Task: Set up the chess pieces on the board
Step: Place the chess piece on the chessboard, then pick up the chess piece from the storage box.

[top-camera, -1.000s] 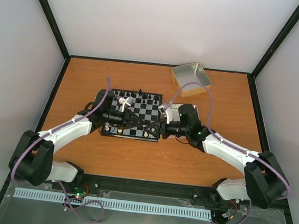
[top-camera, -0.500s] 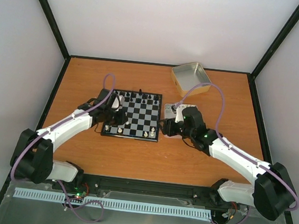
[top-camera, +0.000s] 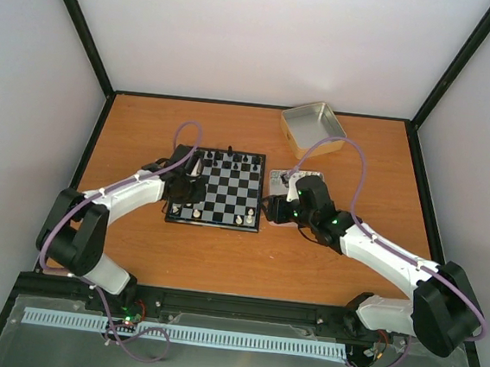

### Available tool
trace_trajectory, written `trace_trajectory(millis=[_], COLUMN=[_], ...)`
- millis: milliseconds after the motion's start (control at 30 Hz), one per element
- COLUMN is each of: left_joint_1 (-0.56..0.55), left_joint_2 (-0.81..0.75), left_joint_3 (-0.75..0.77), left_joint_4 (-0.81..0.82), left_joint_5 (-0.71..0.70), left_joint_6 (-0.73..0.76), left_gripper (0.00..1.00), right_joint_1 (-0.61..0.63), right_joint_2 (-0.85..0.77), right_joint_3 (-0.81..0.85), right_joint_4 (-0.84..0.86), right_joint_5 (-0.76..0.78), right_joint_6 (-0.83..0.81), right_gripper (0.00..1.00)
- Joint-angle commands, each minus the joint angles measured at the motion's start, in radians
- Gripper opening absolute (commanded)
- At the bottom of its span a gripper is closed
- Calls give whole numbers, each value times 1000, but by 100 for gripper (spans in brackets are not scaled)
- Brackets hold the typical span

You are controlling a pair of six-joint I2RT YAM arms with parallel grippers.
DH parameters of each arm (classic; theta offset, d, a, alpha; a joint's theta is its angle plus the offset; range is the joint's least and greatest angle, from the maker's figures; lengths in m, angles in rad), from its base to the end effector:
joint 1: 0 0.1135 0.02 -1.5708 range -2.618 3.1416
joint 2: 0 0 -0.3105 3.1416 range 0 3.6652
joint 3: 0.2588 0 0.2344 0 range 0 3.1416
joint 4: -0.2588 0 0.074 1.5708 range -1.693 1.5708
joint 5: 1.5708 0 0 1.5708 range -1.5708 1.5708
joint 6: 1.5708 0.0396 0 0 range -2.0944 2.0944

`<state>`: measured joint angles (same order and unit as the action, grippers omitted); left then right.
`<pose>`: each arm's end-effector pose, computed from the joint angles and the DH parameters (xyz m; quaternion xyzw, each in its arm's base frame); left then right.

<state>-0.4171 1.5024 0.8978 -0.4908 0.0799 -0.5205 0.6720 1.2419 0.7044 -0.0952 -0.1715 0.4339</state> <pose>0.2467 -0.1128 0.2429 -0.0408 0.9703 -0.1409 0.1924 0.1806 0.1523 0.2760 -0.1440 0.8778 0.3015 0.3431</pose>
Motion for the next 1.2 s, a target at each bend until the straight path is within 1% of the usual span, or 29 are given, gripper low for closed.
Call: trace_trajectory(millis=[0, 100, 200, 400, 533, 600, 700, 800, 833, 933, 1167], left_joint_1=[-5, -5, -5, -5, -5, -5, -5, -5, -5, -5, -5], left_joint_2=[30, 44, 50, 66, 58, 35, -3, -35, -51, -106, -231], left_joint_3=[35, 30, 26, 32, 45, 53, 80, 101, 100, 89, 50], left_joint_4=[-17, -12, -14, -31, -49, -45, -52, -54, -44, -17, 36], left_joint_5=[-45, -8, -7, -12, -11, 3, 2, 11, 20, 51, 65], left_joint_6=[25, 34, 36, 35, 42, 54, 61, 67, 70, 82, 98], left_gripper=[1, 1, 2, 8, 22, 30, 36, 37, 37, 38, 39], right_joint_1=[-3, -3, -3, -3, -3, -3, -5, -29, -49, -117, -169], right_joint_2=[-10, -10, -7, -7, -18, -17, 7, 60, 82, 144, 316], right_joint_3=[0, -2, 1, 4, 18, 41, 89, 148, 159, 171, 258], right_joint_4=[-16, -21, -23, -27, -64, -99, -174, -288, -311, -322, -292], right_joint_5=[30, 37, 39, 51, 124, 195, 329, 464, 482, 472, 486], right_joint_6=[0, 1, -1, 4, 32, 60, 113, 182, 210, 239, 138], right_gripper=[63, 63, 63, 63, 63, 63, 63, 60, 58, 52, 50])
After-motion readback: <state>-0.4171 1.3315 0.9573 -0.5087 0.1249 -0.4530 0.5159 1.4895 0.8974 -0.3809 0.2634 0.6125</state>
